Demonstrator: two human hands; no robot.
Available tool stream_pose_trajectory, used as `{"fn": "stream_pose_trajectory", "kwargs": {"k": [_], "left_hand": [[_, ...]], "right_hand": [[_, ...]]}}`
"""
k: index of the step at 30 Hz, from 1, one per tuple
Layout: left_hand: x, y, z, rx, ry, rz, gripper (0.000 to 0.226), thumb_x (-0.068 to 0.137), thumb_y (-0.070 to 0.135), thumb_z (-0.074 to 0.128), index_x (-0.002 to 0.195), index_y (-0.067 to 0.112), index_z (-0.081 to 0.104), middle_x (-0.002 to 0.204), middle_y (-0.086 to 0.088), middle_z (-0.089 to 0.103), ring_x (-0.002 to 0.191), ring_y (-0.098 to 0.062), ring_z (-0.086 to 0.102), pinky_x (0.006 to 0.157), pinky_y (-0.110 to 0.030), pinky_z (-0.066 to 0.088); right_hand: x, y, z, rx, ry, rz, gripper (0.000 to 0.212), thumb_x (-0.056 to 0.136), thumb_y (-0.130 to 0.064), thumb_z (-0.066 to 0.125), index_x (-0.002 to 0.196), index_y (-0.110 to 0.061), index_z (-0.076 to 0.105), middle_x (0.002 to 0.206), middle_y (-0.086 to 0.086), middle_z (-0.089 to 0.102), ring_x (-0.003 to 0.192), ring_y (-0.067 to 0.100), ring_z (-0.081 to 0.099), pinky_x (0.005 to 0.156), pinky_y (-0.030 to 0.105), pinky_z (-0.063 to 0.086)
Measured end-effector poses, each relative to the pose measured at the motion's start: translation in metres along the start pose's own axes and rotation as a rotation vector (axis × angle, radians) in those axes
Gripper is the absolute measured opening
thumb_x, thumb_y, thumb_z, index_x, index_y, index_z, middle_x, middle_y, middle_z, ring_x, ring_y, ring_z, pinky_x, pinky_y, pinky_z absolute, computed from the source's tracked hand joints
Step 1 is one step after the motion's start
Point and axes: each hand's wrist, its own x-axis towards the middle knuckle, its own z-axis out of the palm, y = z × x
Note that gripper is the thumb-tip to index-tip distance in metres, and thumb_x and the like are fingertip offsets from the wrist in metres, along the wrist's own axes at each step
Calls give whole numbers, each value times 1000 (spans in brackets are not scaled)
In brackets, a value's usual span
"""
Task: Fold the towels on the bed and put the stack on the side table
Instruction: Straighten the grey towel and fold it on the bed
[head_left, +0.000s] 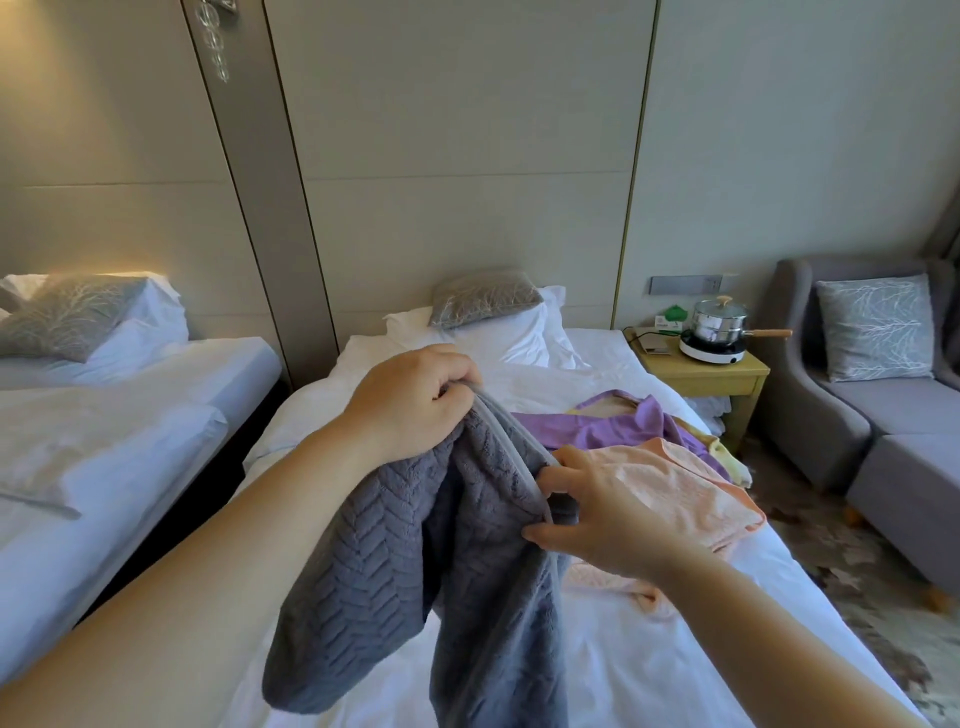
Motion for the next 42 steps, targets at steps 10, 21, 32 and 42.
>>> {"fn": "stream_pose_trajectory", "kwargs": {"k": [10, 21, 32, 42], "left_hand": [[-8, -21, -10, 209, -75, 114, 30, 74, 55, 71, 100, 38, 72, 79, 29, 56, 87, -9, 56, 77, -28, 37], [-10, -3, 32, -89, -440, -151, 29, 77, 6, 45, 85, 33, 50, 82, 10, 51, 79, -9, 48, 66, -28, 36], [-6, 9, 31, -324, -321, -8, 12, 78, 40, 76, 78, 29, 72, 65, 21, 61, 64, 4, 53, 60, -10, 35], [-12, -5, 15, -181, -285, 34, 9, 86, 36, 67, 79, 35, 61, 75, 19, 55, 70, 3, 50, 65, -18, 35]], "right_hand": [[-2, -9, -12, -138, 320, -68, 24, 71, -19, 74, 75, -26, 52, 80, -13, 46, 73, -21, 46, 62, -1, 32], [13, -13, -23, 204, 202, -54, 16, 77, -16, 75, 74, -19, 59, 61, -13, 50, 57, 0, 44, 55, 11, 34], [5, -13, -40, 380, -107, 41, 17, 78, -16, 76, 74, -23, 61, 52, -19, 49, 50, -2, 42, 50, 7, 31], [0, -6, -27, -11, -51, 1, 12, 80, -29, 72, 81, -23, 62, 92, -13, 56, 74, -16, 47, 68, -1, 32]]}}
